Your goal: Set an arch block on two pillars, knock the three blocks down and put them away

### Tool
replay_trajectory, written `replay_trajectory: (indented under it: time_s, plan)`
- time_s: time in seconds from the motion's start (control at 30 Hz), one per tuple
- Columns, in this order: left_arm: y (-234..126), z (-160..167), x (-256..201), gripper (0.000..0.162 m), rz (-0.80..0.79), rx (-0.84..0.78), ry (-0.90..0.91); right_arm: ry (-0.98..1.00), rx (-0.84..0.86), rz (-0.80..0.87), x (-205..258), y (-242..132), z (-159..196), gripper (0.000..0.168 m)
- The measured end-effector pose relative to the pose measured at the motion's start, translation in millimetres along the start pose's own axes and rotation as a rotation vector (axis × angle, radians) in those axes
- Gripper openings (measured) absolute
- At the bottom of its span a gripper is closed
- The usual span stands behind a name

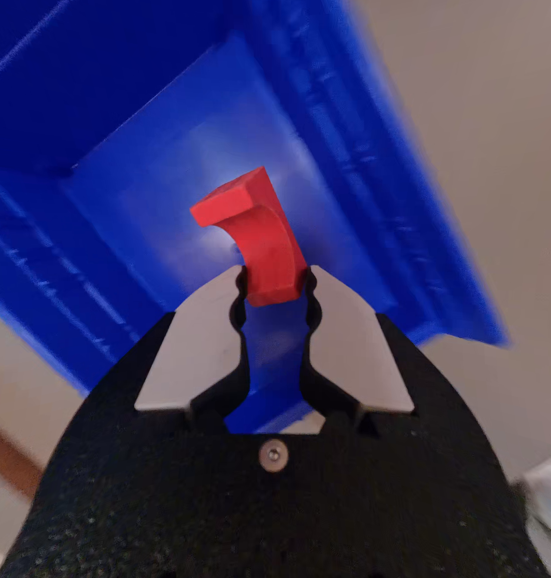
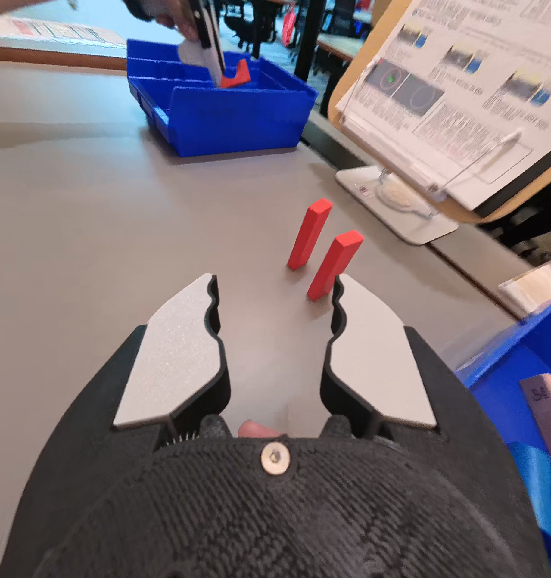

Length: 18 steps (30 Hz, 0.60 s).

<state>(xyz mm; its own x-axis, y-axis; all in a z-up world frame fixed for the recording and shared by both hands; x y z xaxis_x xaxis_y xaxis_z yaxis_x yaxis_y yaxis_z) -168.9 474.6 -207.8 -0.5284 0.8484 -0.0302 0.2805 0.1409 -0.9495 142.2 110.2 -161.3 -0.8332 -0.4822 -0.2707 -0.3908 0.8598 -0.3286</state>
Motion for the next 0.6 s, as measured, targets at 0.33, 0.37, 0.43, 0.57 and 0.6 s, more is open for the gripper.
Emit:
replay_trajectory:
  time_s: [0.33,0.37,0.43,0.57,0.6]
  plan:
    - [-118,-1,-197,0.035,0.892,-0.291,0.238,-0.63,-0.359,0.314,25,6,-100,0.074]
    - [-123,1,-216,0.035,0.976,-0.284,0.268,-0.708,-0.367,0.348,25,9,-109,0.074]
    - [-130,3,-247,0.035,1.109,-0.264,0.307,-0.84,-0.362,0.405,23,18,-124,0.074]
    - [-137,9,-302,0.035,1.326,-0.204,0.402,-1.064,-0.33,0.443,24,34,-142,0.078]
    - [-138,12,-314,0.035,1.369,-0.18,0.43,-1.129,-0.312,0.44,26,38,-142,0.078]
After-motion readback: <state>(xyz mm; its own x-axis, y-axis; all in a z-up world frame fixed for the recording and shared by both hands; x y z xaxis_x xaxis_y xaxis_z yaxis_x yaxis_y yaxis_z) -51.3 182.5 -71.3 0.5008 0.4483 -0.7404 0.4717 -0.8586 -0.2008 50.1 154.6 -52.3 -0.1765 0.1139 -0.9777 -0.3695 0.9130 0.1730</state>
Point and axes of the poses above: each gripper's, where its closed fingertips meet, y out along the fingers, z out of its underside, x = y × z across the jaws, the point moved 1 cm from there along -y, back along the fingers, and after that the axes turned 4 degrees about -y, right-handed, at the moved point
